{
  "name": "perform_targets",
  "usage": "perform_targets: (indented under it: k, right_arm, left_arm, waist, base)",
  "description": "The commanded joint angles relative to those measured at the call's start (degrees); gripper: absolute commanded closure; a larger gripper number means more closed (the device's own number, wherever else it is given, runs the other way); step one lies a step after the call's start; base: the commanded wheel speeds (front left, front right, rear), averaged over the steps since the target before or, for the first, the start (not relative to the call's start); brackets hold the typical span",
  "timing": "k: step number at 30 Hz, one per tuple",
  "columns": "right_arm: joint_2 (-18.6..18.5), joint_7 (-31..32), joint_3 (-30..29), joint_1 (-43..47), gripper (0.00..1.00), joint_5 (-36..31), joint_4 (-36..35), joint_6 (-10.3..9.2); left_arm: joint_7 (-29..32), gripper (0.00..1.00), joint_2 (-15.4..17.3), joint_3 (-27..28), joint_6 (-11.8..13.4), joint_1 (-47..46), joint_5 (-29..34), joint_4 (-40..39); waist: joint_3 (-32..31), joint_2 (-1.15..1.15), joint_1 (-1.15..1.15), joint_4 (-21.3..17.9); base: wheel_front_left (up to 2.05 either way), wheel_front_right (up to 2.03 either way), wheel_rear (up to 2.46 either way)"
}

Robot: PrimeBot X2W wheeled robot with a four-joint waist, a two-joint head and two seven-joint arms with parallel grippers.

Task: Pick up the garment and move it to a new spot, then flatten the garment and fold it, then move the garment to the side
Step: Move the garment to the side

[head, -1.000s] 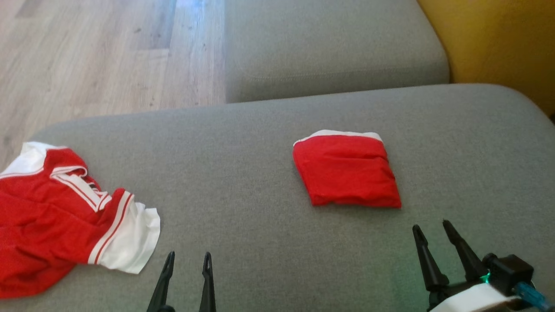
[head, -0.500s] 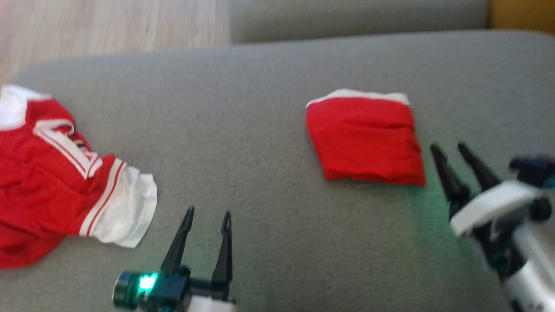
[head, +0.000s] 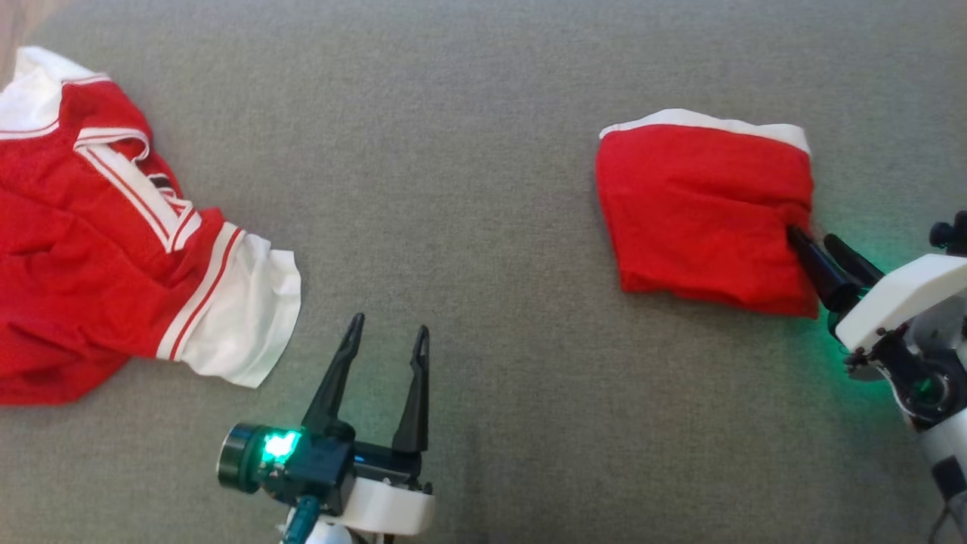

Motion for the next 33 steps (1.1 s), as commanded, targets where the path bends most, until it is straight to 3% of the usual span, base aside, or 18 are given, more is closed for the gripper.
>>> perform_targets:
  k: [1,2,4,12,19,25,33]
  right_arm:
    - [-1.81,0.7,1.09,-1.26,0.09,0.85,-0.78,-0.04]
    - [-1.69,0.86,1.27,-1.48,0.31,1.34,-0.51,-0.04]
    - [-1.57,0.97,1.7,-1.84,1.0,2.34,-0.35,-0.04]
    - [-5.14,-0.99,2.65,-3.12,1.0,3.3,-2.35,-0.04]
    - [-13.68,-1.99,2.2,-5.74,1.0,0.58,-3.85,-0.04]
    - [-20.74,-2.62,-0.98,-7.9,1.0,-1.97,-3.06,-0.04]
    - [-25.75,-4.04,-8.24,-8.89,1.0,-6.25,-1.02,-0.04]
  left_arm:
    - [-0.55,0.0,-0.25,1.04,0.43,-2.37,-0.31,-1.66]
    - [-0.55,0.0,-0.25,0.97,0.54,-2.6,-0.37,-1.71]
    - [-0.55,0.0,-0.25,0.85,0.72,-3.05,-0.46,-1.73]
    - [-0.55,0.0,-0.25,1.29,1.06,-4.01,-0.4,-1.87]
    - [-0.55,0.0,-0.26,1.16,0.51,-5.92,0.1,-2.9]
    - [-0.55,0.0,-0.23,1.13,-0.64,-9.01,1.45,-3.31]
    - [-0.55,0.0,-0.1,1.53,-1.78,-12.99,2.68,-3.32]
  waist:
    - [0.69,0.0,0.0,0.4]
    - [1.0,0.0,0.0,0.45]
    - [1.47,0.0,0.0,0.52]
    - [2.89,0.0,0.0,-1.1]
    - [6.32,0.0,0.0,-5.02]
    - [10.31,0.0,0.0,-7.91]
    - [14.73,0.0,0.0,-9.31]
  base:
    - [0.0,0.0,0.0]
    - [0.0,0.0,0.0]
    - [0.0,0.0,0.0]
    - [0.0,0.0,0.0]
    - [0.0,0.0,0.0]
    - [0.0,0.0,0.0]
    - [0.0,0.0,0.0]
